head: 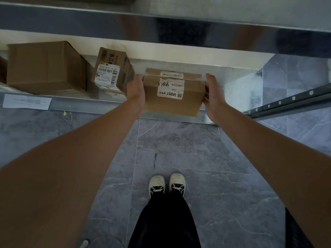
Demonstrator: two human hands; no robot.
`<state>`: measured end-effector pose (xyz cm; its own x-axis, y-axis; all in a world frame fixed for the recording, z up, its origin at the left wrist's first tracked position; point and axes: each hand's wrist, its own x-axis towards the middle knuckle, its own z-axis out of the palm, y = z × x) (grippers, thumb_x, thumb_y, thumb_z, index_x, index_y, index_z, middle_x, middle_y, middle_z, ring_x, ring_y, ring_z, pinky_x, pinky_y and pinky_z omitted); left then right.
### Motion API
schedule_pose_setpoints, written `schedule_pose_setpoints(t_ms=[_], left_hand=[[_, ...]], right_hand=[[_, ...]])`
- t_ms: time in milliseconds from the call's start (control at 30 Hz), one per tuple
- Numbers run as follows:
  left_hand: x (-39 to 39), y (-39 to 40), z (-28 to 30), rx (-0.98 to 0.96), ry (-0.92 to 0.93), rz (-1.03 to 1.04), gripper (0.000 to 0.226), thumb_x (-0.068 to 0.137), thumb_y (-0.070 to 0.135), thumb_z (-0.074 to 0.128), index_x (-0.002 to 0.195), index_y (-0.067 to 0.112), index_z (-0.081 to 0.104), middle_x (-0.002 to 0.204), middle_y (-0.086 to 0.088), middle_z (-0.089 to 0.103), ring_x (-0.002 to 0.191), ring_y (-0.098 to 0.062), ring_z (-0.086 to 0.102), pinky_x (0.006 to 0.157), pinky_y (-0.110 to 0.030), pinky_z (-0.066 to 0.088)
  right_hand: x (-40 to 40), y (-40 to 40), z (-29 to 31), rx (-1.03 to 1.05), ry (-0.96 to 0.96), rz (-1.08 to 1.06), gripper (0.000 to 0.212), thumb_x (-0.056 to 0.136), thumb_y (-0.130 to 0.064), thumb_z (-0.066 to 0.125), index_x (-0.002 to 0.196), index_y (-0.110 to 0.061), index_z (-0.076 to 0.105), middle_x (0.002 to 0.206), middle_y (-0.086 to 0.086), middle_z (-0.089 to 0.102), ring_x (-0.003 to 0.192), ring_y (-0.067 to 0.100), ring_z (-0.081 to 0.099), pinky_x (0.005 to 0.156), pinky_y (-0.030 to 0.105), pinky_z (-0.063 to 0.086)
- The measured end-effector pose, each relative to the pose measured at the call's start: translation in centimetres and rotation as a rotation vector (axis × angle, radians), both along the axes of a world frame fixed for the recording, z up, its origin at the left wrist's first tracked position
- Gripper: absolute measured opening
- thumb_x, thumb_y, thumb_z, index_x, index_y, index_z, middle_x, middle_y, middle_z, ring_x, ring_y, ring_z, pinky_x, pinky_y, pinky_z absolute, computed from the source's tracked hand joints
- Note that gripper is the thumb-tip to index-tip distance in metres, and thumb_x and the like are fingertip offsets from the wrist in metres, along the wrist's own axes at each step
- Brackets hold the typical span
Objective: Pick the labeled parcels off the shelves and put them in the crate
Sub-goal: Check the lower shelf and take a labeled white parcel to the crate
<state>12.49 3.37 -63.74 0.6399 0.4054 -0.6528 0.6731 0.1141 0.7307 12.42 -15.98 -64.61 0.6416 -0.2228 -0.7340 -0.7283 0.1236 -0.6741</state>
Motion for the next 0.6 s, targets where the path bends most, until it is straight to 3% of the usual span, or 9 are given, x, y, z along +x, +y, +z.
schedule_pose_setpoints(t_ms=[67, 133, 167, 233, 300, 400, 500, 600], left_hand=[[0.4, -0.1, -0.7, -0.029, 0.02, -0.039, 0.025, 0.098, 0.027, 0.038, 0.085, 0.018, 0.056, 0.078, 0.003, 0.054, 0.071, -0.009, 0.048, 0.059, -0.021, 0.038], [0.8, -0.2, -1.4, -0.065, 0.048, -0.068, 0.027, 0.1, 0.027, 0.035, 0.087, 0.019, 0.057, 0.082, 0.003, 0.058, 0.075, -0.009, 0.052, 0.061, -0.021, 0.04], [0.9, -0.2, -1.7, -0.079, 0.054, -0.071, 0.028, 0.101, 0.025, 0.034, 0.085, 0.021, 0.056, 0.081, 0.004, 0.058, 0.074, -0.007, 0.052, 0.061, -0.02, 0.039], [1.0, -0.2, -2.2, -0.099, 0.054, -0.061, 0.029, 0.101, 0.022, 0.032, 0.082, 0.02, 0.054, 0.081, 0.005, 0.059, 0.074, -0.007, 0.053, 0.061, -0.019, 0.038], [1.1, -0.4, -2.3, -0.082, 0.059, -0.063, 0.027, 0.1, 0.021, 0.033, 0.082, 0.02, 0.053, 0.081, 0.004, 0.059, 0.075, -0.007, 0.052, 0.065, -0.02, 0.039], [1.0, -0.6, -1.9, -0.03, 0.062, -0.031, 0.019, 0.098, 0.024, 0.037, 0.09, 0.016, 0.053, 0.084, 0.001, 0.055, 0.077, -0.01, 0.048, 0.069, -0.022, 0.038], [0.9, -0.5, -1.2, 0.055, 0.023, -0.013, 0.021, 0.099, 0.022, 0.038, 0.082, 0.019, 0.051, 0.084, 0.004, 0.05, 0.076, -0.009, 0.045, 0.067, -0.023, 0.037], [-0.5, 0.9, 0.3, 0.182, -0.108, 0.04, 0.031, 0.098, 0.014, 0.038, 0.069, 0.023, 0.044, 0.073, 0.009, 0.045, 0.064, -0.001, 0.041, 0.057, -0.008, 0.039]], right_hand=[[0.2, 0.8, -0.3, 0.034, 0.0, 0.015, 0.027, 0.09, -0.05, 0.056, 0.095, -0.023, 0.061, 0.104, 0.0, 0.064, 0.101, 0.017, 0.058, 0.092, 0.034, 0.046], [0.5, 1.2, -1.3, 0.049, 0.021, 0.052, 0.051, 0.083, -0.06, 0.057, 0.122, -0.026, 0.058, 0.136, 0.0, 0.056, 0.128, 0.022, 0.049, 0.11, 0.045, 0.037], [0.5, 1.4, -1.6, 0.064, 0.042, 0.073, 0.067, 0.083, -0.064, 0.055, 0.139, -0.029, 0.047, 0.15, 0.0, 0.045, 0.139, 0.023, 0.039, 0.116, 0.05, 0.028], [0.5, 1.6, -2.1, 0.089, 0.082, 0.117, 0.076, 0.091, -0.065, 0.047, 0.154, -0.03, 0.023, 0.162, -0.001, 0.024, 0.148, 0.023, 0.023, 0.12, 0.051, 0.015], [0.7, 1.7, -1.9, 0.087, 0.09, 0.146, 0.072, 0.096, -0.063, 0.038, 0.156, -0.031, 0.014, 0.164, -0.001, 0.018, 0.15, 0.023, 0.018, 0.12, 0.051, 0.012], [1.0, 2.0, -1.7, 0.007, 0.06, 0.167, 0.069, 0.099, -0.06, 0.033, 0.156, -0.026, 0.015, 0.163, 0.002, 0.02, 0.149, 0.025, 0.02, 0.119, 0.051, 0.015], [1.1, 2.5, -0.9, -0.242, -0.046, 0.127, 0.063, 0.101, -0.051, 0.037, 0.153, -0.016, 0.024, 0.157, 0.006, 0.033, 0.143, 0.026, 0.033, 0.116, 0.045, 0.028], [0.9, 3.5, 0.5, -0.525, -0.247, 0.145, 0.053, 0.102, -0.038, 0.043, 0.148, -0.014, 0.033, 0.15, 0.006, 0.041, 0.133, 0.023, 0.043, 0.102, 0.032, 0.037]])
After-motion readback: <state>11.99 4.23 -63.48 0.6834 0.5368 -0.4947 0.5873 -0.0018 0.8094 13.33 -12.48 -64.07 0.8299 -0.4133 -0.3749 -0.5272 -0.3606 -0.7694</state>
